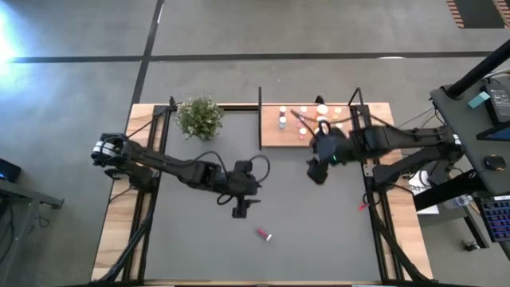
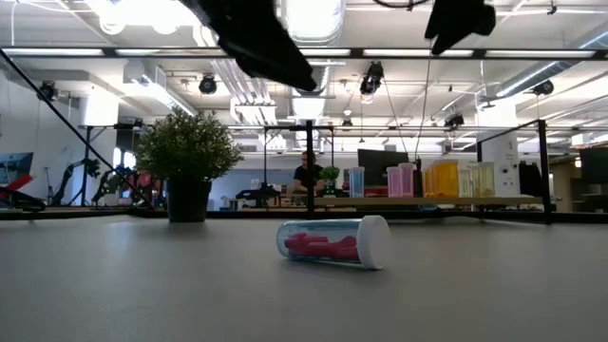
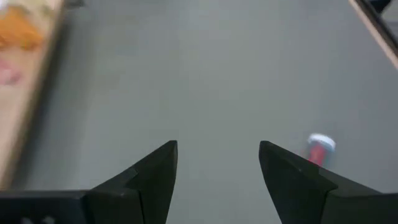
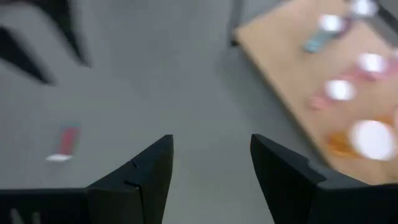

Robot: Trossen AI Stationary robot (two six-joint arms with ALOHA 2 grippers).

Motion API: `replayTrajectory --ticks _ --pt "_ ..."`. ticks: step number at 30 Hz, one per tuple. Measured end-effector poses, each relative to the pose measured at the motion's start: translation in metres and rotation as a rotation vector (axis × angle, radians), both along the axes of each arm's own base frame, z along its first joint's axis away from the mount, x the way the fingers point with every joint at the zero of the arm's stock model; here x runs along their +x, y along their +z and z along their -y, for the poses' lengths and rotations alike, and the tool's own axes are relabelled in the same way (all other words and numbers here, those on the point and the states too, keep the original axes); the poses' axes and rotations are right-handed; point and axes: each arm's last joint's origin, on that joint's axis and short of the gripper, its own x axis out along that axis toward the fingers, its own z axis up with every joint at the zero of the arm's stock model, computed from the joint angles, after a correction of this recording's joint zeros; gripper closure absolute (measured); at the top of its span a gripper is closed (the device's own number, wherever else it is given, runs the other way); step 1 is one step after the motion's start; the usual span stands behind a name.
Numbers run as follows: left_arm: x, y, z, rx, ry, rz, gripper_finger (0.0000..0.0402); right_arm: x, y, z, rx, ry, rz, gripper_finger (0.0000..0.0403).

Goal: Pick and place medicine bottles onto shelf by color
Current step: Put the blue pill bottle on the shelf aligned with the other blue pill bottles

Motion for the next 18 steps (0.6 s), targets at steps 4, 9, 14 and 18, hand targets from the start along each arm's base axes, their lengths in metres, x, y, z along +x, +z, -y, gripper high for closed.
replayTrajectory --ticks 4,9,14,18 --pt "-0.001 -0.032 0.020 0.008 -0.062 -0.061 0.0192 0.001 0.000 -0.033 0.041 0.086 0.074 0.0197" --pt "-0.002 -0.046 0.059 0.018 -0.180 -0.080 0.0192 0.000 -0.002 -0.075 0.086 0.150 0.169 0.0197" --pt "0.000 -0.066 0.086 0.029 -0.256 -0.060 0.0192 0.001 -0.008 -0.112 0.066 0.204 0.220 0.0197" --pt "0.011 -0.079 0.101 0.018 -0.273 -0.002 0.0192 0.005 -0.017 -0.130 0.053 0.234 0.220 0.0197"
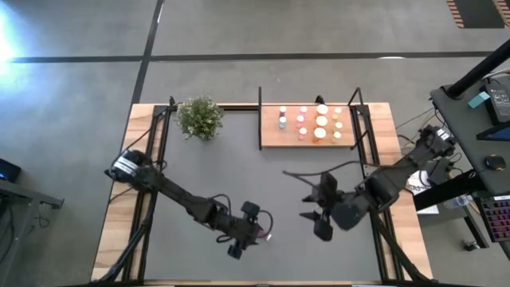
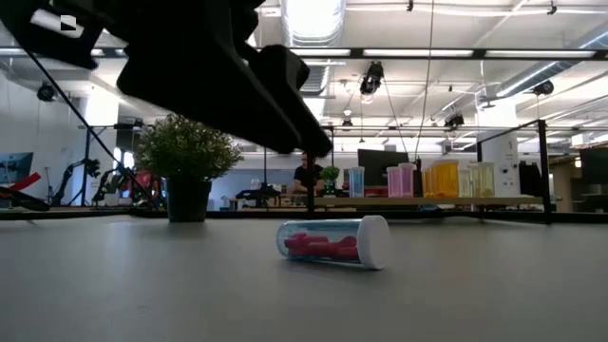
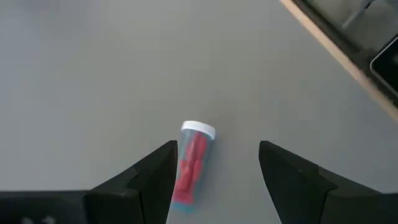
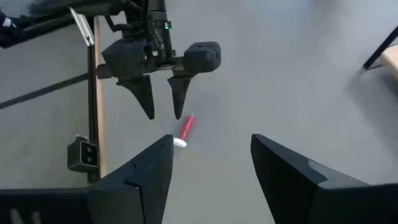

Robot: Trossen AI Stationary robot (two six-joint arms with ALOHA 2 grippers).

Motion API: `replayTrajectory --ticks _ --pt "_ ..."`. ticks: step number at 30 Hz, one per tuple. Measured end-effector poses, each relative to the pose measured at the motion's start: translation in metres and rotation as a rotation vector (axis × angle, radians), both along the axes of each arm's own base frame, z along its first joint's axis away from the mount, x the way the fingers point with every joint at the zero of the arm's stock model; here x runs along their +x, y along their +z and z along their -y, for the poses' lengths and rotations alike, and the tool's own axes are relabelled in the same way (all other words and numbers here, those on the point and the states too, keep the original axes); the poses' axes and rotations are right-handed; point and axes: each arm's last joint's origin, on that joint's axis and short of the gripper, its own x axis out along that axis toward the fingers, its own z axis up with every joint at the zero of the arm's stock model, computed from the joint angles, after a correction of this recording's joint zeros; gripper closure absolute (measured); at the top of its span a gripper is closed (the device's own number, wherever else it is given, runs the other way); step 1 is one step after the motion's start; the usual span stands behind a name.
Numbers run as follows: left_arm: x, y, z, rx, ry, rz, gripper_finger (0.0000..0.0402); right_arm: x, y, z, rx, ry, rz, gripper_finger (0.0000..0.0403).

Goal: Pick and place medicine bottles onto shelf by color
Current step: Put the blue pill bottle on the shelf aligned with the other blue pill bottles

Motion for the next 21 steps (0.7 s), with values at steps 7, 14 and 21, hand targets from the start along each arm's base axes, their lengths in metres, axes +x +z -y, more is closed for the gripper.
replayTrajectory --ticks 7,14,21 --pt "0.011 -0.024 0.003 0.054 0.042 -0.029 0.0192 0.010 -0.017 -0.012 -0.017 -0.009 -0.053 0.0197" --pt "0.010 -0.039 -0.004 0.091 0.071 -0.069 0.0192 0.015 -0.027 -0.016 -0.042 -0.009 -0.087 0.0197" --pt "0.006 -0.044 -0.006 0.093 0.071 -0.080 0.0192 0.015 -0.026 -0.015 -0.047 -0.003 -0.085 0.0197"
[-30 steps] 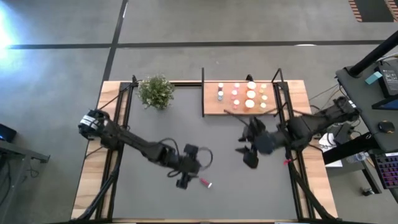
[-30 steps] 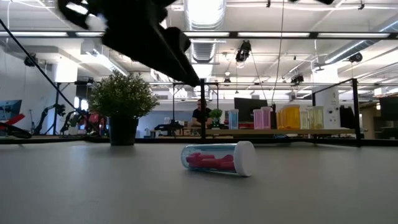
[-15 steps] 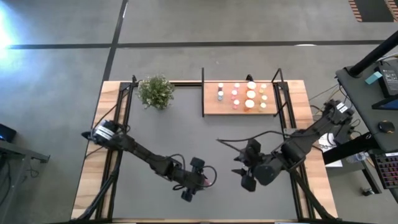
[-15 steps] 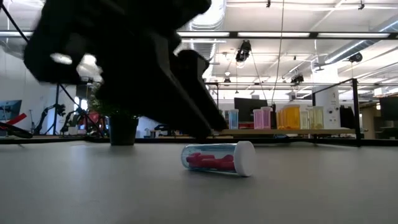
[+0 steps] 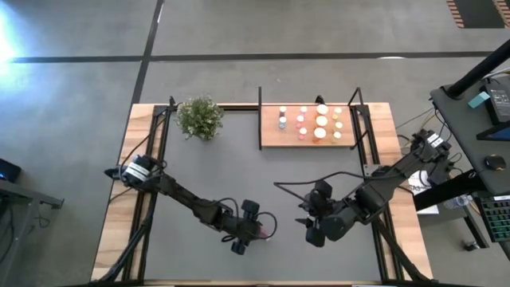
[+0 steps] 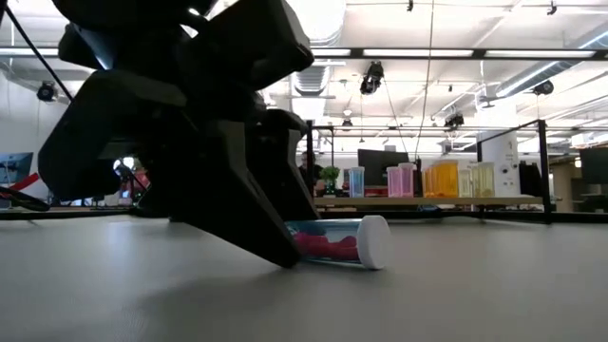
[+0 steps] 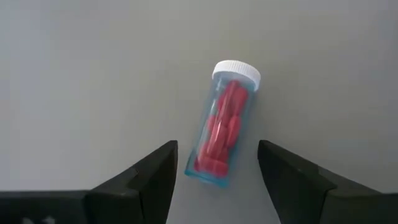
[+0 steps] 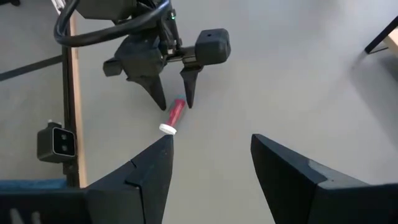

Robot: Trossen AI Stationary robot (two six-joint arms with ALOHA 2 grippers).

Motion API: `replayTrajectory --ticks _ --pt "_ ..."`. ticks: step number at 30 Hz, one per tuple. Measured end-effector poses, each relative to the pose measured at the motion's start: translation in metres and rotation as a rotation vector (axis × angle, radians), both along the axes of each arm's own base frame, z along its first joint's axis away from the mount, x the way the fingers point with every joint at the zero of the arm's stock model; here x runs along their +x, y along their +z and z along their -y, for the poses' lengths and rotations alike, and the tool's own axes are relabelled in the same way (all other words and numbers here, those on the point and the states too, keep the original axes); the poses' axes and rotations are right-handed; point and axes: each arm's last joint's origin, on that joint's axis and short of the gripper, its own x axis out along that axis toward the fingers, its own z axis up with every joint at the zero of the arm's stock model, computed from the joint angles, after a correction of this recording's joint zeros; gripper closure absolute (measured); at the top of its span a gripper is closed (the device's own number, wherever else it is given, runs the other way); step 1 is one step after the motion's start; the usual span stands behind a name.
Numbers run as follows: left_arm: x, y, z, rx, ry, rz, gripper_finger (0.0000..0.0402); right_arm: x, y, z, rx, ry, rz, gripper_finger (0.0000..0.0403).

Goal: Pick and place medicine bottles onto shelf by color
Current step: Put the blue pill bottle on the shelf aligned with the other blue pill bottles

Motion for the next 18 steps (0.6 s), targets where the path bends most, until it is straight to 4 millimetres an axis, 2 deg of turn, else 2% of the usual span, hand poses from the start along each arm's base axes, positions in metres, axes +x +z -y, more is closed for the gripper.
replayTrajectory --ticks 4,13,18 --pt "-0.0001 -0.0002 -0.0002 -0.053 0.051 -0.008 0.0207 -0.0007 0.0010 0.0005 -0.003 0.005 0.002 0.0197" --pt "-0.0010 -0.0015 -0.0004 -0.077 0.067 -0.018 0.0299 -0.0007 0.0011 0.0006 -0.025 0.029 0.001 0.0197" --pt "0.0024 0.0065 -0.0014 -0.119 0.118 -0.002 0.0323 -0.0013 0.0016 0.0009 -0.034 0.039 0.001 0.0197"
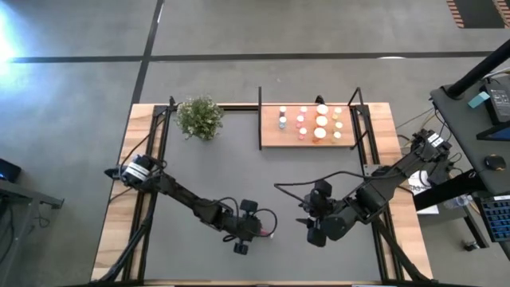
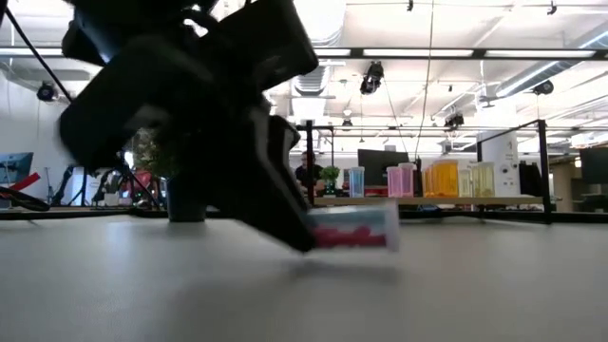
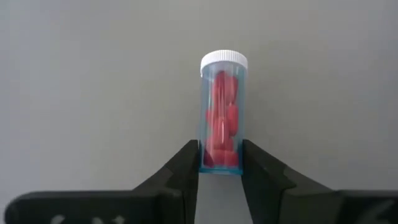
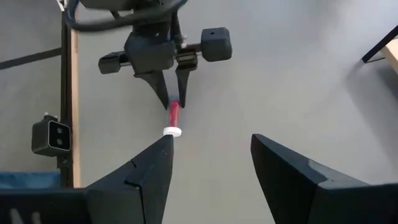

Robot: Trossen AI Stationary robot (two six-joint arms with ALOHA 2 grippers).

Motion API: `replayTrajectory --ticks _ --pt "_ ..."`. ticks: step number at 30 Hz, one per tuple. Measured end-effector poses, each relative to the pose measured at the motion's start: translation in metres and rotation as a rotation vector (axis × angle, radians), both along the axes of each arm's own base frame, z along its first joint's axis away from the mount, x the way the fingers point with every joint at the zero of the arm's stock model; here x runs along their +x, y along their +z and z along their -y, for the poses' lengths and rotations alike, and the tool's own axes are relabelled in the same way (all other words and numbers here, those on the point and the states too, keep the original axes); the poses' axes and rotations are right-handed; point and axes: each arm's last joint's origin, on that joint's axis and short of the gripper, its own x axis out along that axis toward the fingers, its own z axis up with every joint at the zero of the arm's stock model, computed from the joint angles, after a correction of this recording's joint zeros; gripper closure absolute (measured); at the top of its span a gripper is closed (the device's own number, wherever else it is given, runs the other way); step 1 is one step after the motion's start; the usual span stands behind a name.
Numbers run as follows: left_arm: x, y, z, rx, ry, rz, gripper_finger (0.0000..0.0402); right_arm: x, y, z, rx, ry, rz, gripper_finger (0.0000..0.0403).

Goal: Pick and place medicine bottles onto shelf by color
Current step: Put the blue pill bottle on the shelf aligned with the other blue pill bottles

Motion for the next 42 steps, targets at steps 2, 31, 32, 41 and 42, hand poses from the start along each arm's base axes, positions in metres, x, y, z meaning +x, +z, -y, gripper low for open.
replayTrajectory --ticks 2,31,32,41,42 --pt "0.002 0.008 -0.001 -0.027 0.023 0.020 0.0323 -0.001 0.001 0.001 -0.002 0.003 0.002 0.0197" --pt "-0.023 0.172 -0.058 0.105 0.327 0.609 0.0315 0.028 0.064 0.063 -0.136 0.007 0.179 0.0197" --pt "-0.022 0.172 -0.059 0.108 0.330 0.608 0.0315 0.029 0.064 0.065 -0.126 0.004 0.186 0.0197" --pt "-0.019 0.171 -0.071 0.142 0.350 0.603 0.0315 0.038 0.064 0.074 -0.136 -0.005 0.202 0.0197" --pt "-0.019 0.171 -0.071 0.142 0.351 0.603 0.0315 0.038 0.063 0.075 -0.140 -0.004 0.198 0.0197"
